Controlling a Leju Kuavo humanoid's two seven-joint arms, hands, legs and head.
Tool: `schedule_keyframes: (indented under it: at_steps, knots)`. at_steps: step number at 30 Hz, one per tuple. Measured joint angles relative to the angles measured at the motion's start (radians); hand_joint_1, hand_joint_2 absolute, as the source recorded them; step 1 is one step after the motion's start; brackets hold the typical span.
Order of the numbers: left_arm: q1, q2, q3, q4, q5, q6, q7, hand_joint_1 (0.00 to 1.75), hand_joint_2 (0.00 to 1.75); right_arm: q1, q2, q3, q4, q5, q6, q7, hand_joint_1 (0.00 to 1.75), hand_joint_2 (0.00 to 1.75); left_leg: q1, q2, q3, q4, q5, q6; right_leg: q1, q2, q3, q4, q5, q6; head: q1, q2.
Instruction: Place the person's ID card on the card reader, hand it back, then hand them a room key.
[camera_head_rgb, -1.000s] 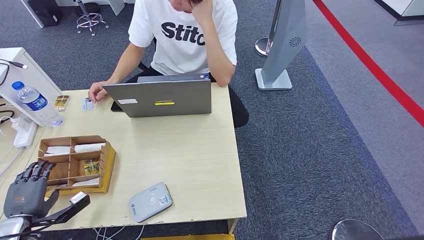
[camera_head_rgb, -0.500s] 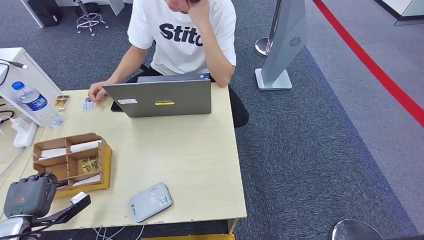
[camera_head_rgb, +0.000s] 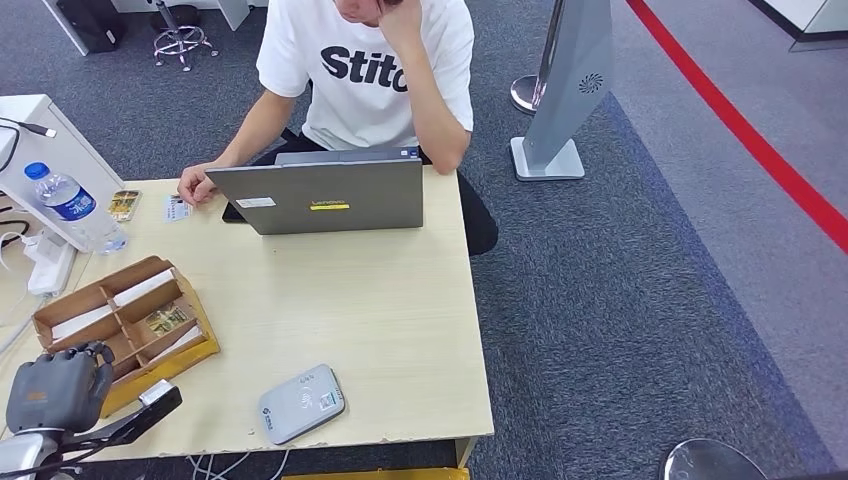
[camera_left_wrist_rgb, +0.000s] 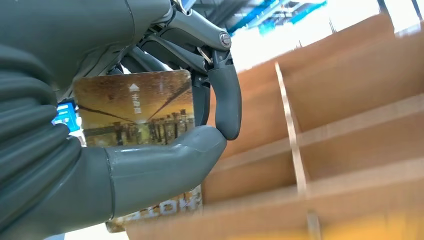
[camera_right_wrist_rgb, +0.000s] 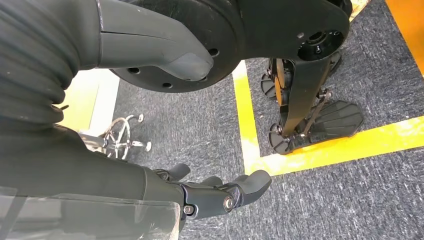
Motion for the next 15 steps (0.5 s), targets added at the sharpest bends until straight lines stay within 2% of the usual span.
schedule_keyframes:
  at_steps: [6,15]
  knots:
    - [-0.039,-0.002,-0.002,-0.080,-0.028,-0.023,-0.001,1.75,1.75,0.000,0.007,0.000,0.000,0.013,-0.011,-0.001,0.00,1.75,0.000,0.000,0.000,0.000,0.000,0.000,0.000,0.000,0.000,0.000,0.000,0.000,0.000,0.000]
    - [-0.191,0.004,-0.033,-0.075,-0.091,-0.071,0.042,1.75,1.75,-0.007,0.008,0.000,0.000,0.038,-0.001,0.014,0.00,1.75,0.000,0.000,0.000,0.000,0.001,-0.001,0.000,0.000,0.000,0.000,0.001,-0.001,0.000,0.000]
